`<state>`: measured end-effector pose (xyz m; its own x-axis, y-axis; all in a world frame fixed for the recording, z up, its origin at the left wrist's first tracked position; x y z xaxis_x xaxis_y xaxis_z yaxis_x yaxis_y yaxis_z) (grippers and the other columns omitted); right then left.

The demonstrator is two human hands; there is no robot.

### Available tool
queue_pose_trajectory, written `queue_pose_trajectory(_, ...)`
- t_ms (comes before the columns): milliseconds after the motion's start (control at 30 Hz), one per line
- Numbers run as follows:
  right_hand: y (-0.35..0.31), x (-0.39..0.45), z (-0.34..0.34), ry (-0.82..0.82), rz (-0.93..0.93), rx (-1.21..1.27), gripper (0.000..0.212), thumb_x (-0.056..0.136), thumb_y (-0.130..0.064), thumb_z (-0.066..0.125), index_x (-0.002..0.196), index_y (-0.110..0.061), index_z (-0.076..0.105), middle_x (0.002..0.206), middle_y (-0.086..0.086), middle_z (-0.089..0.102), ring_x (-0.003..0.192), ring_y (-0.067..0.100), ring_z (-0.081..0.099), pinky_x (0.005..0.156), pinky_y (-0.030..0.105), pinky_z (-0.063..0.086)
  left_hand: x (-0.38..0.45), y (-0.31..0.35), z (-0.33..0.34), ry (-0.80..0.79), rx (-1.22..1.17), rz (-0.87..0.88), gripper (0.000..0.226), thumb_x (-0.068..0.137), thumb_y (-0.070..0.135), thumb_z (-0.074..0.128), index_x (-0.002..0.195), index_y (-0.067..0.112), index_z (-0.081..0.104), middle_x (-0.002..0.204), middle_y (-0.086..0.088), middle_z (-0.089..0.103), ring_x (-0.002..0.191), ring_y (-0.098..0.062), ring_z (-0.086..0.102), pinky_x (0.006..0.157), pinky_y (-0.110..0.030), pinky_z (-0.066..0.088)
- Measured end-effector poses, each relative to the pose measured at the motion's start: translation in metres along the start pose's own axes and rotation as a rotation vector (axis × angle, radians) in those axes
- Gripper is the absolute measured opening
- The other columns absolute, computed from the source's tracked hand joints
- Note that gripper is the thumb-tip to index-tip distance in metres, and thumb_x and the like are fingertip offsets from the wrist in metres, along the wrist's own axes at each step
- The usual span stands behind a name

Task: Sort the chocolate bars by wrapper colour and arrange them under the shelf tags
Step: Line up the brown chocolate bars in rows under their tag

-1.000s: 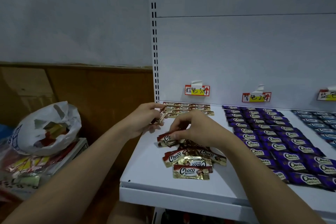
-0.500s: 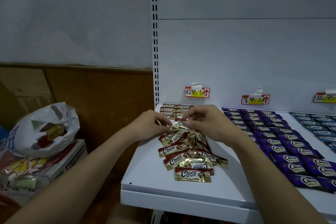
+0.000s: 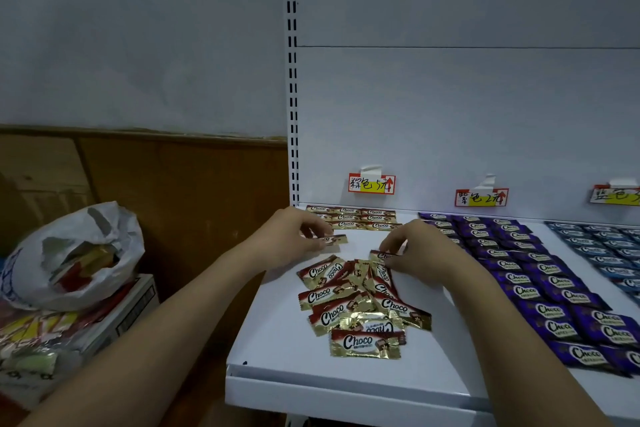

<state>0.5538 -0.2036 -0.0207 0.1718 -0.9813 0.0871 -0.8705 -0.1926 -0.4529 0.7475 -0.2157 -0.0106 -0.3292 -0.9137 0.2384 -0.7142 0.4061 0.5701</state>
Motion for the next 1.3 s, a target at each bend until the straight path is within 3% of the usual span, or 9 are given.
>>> queue_pose_trajectory(167, -0.005, 0.0, -0.003, 0.036, -0.025, -0.101, 0.021, 0.085, -0.019, 0.072, 0.106, -0.019, 0.072, 0.107, -0.001, 0.069, 0.093, 0.015, 0.063, 0.082, 0.029, 0.053, 0.024, 0.011, 0.004, 0.106, -0.11, -0.01, 0.022, 0.086, 0.013, 0.07, 0.103, 0.027, 0.071, 0.101, 0.013, 0.061, 0.093, -0.004, 0.054, 0.072, -0.012, 0.037)
queue_pose_trajectory(333, 0.001, 0.003, -0.013, 0.06, -0.002, -0.145, 0.018, 0.087, -0.019, 0.068, 0.104, -0.022, 0.07, 0.106, -0.001, 0.067, 0.095, 0.017, 0.062, 0.086, 0.037, 0.054, 0.039, 0.016, 0.018, 0.126, -0.025, 0.009, 0.017, 0.087, 0.014, 0.069, 0.102, 0.022, 0.073, 0.097, 0.013, 0.059, 0.089, -0.003, 0.053, 0.068, -0.012, 0.037)
queue_pose_trajectory(500, -0.005, 0.018, -0.028, 0.012, -0.018, -0.18, 0.016, 0.087, -0.015, 0.068, 0.101, -0.023, 0.07, 0.104, 0.0, 0.065, 0.092, 0.018, 0.06, 0.083, 0.035, 0.053, 0.045, 0.013, 0.029, 0.093, 0.058, 0.046, 0.013, 0.087, 0.018, 0.07, 0.099, 0.023, 0.075, 0.107, 0.007, 0.066, 0.097, -0.009, 0.058, 0.088, -0.027, 0.048)
queue_pose_trajectory(667, -0.006, 0.038, -0.032, 0.02, -0.027, -0.194, 0.018, 0.088, -0.009, 0.065, 0.101, -0.021, 0.07, 0.107, 0.001, 0.066, 0.092, 0.018, 0.061, 0.083, 0.033, 0.052, 0.047, 0.013, 0.032, 0.126, 0.114, 0.101, 0.014, 0.088, 0.019, 0.069, 0.1, 0.025, 0.075, 0.109, 0.009, 0.067, 0.095, -0.005, 0.048, 0.084, -0.022, 0.036)
queue_pose_trajectory(967, 0.002, 0.053, -0.006, 0.055, -0.052, -0.182, 0.022, 0.087, -0.013, 0.064, 0.103, -0.027, 0.068, 0.113, -0.001, 0.063, 0.101, 0.021, 0.059, 0.089, 0.042, 0.052, 0.048, 0.013, 0.036, 0.116, 0.138, 0.155, 0.016, 0.092, 0.016, 0.063, 0.099, 0.023, 0.075, 0.103, 0.009, 0.066, 0.097, -0.009, 0.05, 0.09, -0.028, 0.041)
queue_pose_trajectory(1300, -0.004, 0.055, -0.003, 0.063, -0.093, -0.176, 0.019, 0.087, -0.014, 0.067, 0.1, -0.027, 0.072, 0.115, 0.0, 0.064, 0.101, 0.021, 0.059, 0.089, 0.04, 0.052, 0.045, 0.017, 0.035, 0.11, 0.123, 0.165, 0.017, 0.092, 0.016, 0.062, 0.102, 0.022, 0.075, 0.105, 0.006, 0.067, 0.101, -0.012, 0.053, 0.094, -0.035, 0.043)
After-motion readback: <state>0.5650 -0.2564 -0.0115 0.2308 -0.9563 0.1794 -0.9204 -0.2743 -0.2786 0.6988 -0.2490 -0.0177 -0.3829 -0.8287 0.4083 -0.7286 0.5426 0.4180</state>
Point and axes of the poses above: each hand's wrist, its own x-axis towards the middle knuckle, its own z-axis out of the palm, y = z × x, the point moved 10 cm from there along x, towards the middle knuckle
